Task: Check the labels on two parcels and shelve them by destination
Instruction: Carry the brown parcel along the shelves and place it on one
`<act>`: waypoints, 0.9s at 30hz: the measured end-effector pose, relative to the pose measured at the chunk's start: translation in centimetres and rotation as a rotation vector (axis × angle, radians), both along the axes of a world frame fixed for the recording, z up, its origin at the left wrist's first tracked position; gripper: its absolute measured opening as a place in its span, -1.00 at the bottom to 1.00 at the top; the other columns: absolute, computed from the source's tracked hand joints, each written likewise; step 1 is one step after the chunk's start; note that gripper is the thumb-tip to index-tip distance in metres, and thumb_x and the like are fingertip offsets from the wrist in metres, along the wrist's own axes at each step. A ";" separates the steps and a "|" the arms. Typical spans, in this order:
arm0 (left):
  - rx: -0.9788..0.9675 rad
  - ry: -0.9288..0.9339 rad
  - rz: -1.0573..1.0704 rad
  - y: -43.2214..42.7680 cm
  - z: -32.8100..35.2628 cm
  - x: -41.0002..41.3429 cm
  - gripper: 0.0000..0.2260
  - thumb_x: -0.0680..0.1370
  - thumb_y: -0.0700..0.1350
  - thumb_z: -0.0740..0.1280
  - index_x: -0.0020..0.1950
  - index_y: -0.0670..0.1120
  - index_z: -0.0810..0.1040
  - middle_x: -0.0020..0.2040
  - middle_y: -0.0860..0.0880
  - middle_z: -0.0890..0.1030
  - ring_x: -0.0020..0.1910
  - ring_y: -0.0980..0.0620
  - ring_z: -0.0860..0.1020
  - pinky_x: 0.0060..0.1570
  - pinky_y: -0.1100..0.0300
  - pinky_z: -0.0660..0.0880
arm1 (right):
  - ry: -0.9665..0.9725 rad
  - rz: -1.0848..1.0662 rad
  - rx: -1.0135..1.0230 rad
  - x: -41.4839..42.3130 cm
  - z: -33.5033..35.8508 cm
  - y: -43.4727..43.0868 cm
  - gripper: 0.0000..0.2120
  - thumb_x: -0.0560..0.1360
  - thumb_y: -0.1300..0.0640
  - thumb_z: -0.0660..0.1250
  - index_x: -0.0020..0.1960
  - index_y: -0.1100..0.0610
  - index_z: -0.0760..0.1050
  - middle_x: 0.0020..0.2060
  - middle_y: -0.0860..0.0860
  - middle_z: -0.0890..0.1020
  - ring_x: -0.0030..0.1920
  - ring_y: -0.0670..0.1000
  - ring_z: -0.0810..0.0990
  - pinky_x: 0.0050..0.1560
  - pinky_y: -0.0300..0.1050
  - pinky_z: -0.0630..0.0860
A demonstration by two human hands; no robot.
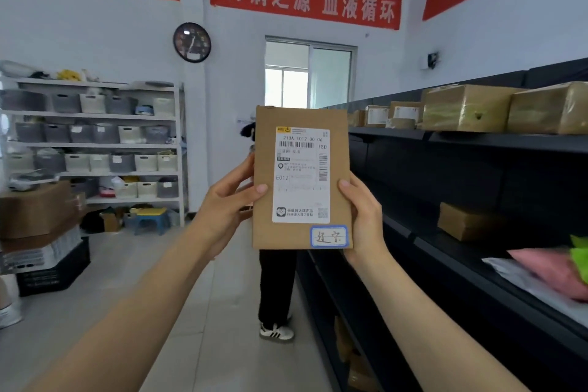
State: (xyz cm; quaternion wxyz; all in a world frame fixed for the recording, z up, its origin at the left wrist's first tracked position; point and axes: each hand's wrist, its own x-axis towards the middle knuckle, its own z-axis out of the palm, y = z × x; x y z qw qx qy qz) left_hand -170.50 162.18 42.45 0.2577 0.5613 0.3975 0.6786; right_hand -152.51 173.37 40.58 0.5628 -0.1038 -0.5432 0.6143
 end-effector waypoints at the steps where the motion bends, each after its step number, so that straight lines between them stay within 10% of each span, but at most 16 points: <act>1: -0.001 0.001 -0.025 2.2 0.2 0.2 -0.40 0.39 -0.10 0.46 0.42 0.13 0.43 0.27 0.10 0.61 0.27 0.01 0.55 0.25 -0.17 0.47 | 0.001 -0.034 -0.013 0.4 0.1 1.7 -0.45 0.41 0.02 0.38 0.37 0.18 0.47 0.17 0.18 0.66 0.12 0.19 0.68 0.01 0.03 0.65; 10: -0.021 -0.075 -0.411 19.1 -0.1 6.3 -0.10 0.09 0.12 0.64 0.41 0.11 0.44 0.26 0.08 0.62 0.25 0.04 0.56 0.24 -0.05 0.43 | 0.010 -0.433 -0.053 9.1 0.0 11.2 -0.40 0.36 0.02 0.44 0.36 0.19 0.48 0.15 0.18 0.68 0.12 0.19 0.67 0.02 0.02 0.62; 27: -0.092 0.059 -1.362 26.1 -3.9 16.8 -0.48 0.52 -0.12 0.35 0.47 0.12 0.36 0.36 0.02 0.54 0.32 -0.04 0.52 0.29 -0.15 0.42 | 0.032 -1.286 -0.165 14.6 -3.6 0.4 -0.49 0.43 0.01 0.39 0.33 0.19 0.50 0.19 0.20 0.65 0.20 0.27 0.62 0.24 0.25 0.54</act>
